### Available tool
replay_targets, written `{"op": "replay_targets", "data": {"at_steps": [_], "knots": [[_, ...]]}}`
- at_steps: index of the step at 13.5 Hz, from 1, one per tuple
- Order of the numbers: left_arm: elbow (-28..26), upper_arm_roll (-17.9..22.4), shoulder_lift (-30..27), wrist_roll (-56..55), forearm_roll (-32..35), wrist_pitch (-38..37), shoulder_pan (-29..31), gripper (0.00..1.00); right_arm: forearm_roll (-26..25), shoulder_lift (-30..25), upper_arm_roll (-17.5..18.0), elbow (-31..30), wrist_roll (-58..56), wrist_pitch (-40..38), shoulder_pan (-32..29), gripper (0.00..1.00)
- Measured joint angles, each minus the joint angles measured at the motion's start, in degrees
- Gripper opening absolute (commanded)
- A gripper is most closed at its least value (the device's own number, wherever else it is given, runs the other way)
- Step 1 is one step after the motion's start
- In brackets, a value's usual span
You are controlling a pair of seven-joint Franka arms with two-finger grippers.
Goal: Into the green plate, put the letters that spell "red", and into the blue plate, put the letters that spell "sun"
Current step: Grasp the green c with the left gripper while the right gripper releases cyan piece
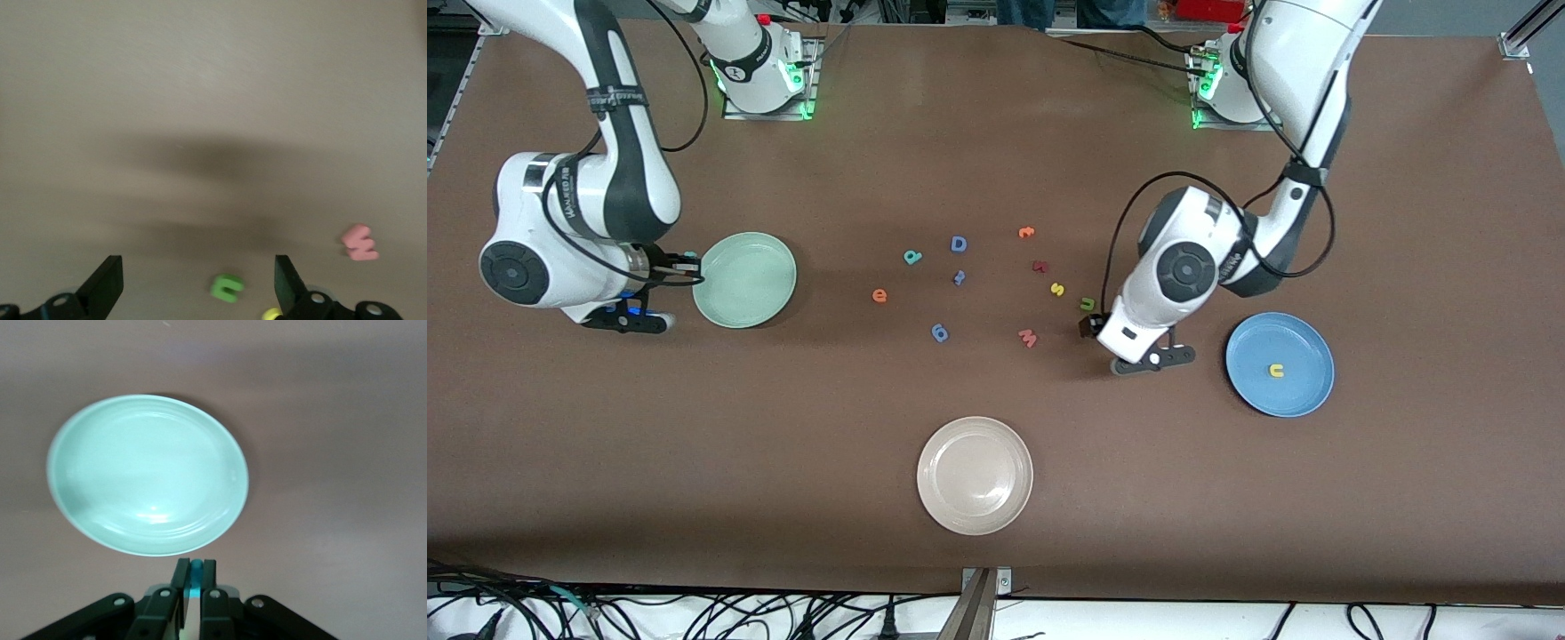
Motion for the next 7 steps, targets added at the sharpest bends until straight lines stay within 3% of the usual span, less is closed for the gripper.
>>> {"op": "replay_targets", "data": {"at_steps": [4,7], "knots": [[-6.6,-0.2,0.1,-1.1,0.0,8.0,-3.3,1.00,0.4,2.7,-0.1,-9.1,-0.6,13.3,0.3,0.00],[-9.1,-0.2,0.1,-1.1,0.6,10.6,-4.2,1.00,4.1,5.0,0.0,-11.9,-1.2,16.8,0.4,0.00]]}}
